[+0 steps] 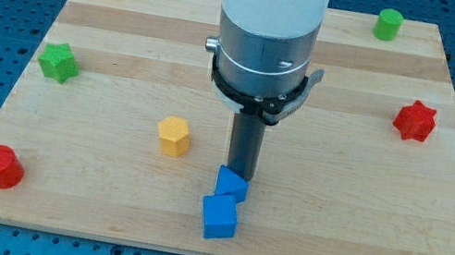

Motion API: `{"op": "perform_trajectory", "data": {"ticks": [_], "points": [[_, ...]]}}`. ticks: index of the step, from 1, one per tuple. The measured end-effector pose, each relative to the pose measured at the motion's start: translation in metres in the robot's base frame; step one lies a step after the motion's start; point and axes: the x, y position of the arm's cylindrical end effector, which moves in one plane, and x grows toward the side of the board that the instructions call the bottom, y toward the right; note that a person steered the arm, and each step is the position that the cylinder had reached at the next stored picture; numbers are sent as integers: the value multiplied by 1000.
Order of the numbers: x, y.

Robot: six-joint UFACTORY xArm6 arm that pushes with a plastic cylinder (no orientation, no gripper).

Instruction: Place the green star above the hexagon

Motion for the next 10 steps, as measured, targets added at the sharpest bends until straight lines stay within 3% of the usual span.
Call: {"op": "perform_trajectory", "data": {"ticks": [1,3,5,6,7,8,10], "points": [[-3,-2],[-98,-16],[-152,-163],[-206,-204],[-211,-277],[-210,-311],[-209,-311]]}}
